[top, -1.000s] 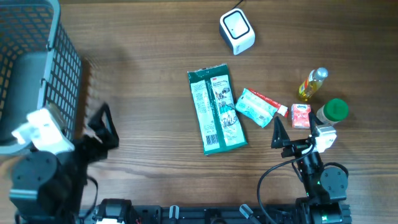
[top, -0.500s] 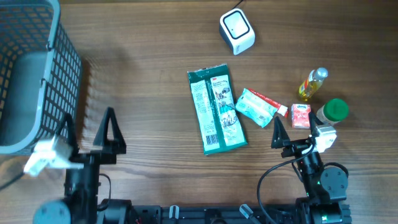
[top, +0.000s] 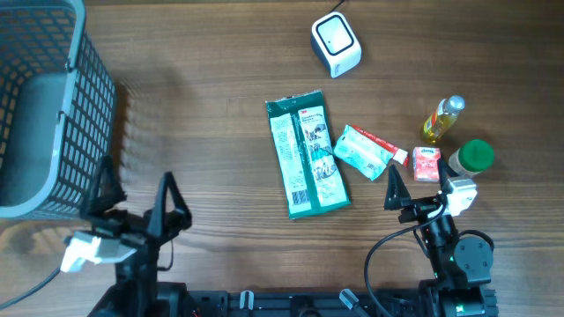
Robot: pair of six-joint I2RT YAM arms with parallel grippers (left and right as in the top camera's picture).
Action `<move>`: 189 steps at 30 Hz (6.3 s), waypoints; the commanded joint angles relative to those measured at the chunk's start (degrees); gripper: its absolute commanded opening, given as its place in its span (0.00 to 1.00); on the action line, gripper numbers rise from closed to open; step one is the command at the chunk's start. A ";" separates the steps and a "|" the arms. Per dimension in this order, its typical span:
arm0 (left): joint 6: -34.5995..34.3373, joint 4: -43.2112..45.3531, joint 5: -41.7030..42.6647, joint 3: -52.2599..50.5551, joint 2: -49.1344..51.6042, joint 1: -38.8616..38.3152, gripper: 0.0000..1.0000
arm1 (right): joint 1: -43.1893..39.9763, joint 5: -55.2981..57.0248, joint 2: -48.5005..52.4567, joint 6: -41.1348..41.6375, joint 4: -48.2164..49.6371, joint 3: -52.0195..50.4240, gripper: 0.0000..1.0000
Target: Scan the item barcode
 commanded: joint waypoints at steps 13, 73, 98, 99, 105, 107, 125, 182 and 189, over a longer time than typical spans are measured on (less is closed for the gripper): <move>0.61 -8.57 -1.81 -10.78 -0.61 0.26 1.00 | -0.35 -0.33 -0.68 0.72 0.31 -0.07 1.00; 20.46 -29.46 -0.52 -10.78 -0.57 1.90 1.00 | -0.35 -0.33 -0.68 0.72 0.31 -0.07 1.00; 20.46 -29.46 -0.52 -10.78 -0.57 1.90 1.00 | -0.35 0.81 -0.68 -15.50 0.13 -0.07 1.00; 20.46 -29.46 -0.52 -10.78 -0.57 1.90 1.00 | -0.35 0.79 -0.68 -15.47 0.13 -0.07 1.00; 20.46 -29.46 -0.52 -10.78 -0.57 1.90 1.00 | -0.35 0.81 -0.68 -15.50 0.13 -0.07 1.00; 20.46 -29.46 -0.52 -10.78 -0.52 1.90 1.00 | -0.35 0.79 -0.68 -15.50 0.13 -0.07 1.00; 20.46 -29.46 -0.52 -10.78 -0.52 1.90 1.00 | -0.35 0.79 -0.68 -15.50 0.13 -0.07 1.00; 20.46 -29.46 -0.52 -10.78 -0.52 1.90 1.00 | -0.35 0.79 -0.68 -15.50 0.13 -0.07 1.00; 20.46 -29.46 -0.52 -10.78 -0.52 1.90 1.00 | -0.35 0.79 -0.68 -15.47 0.13 -0.07 1.00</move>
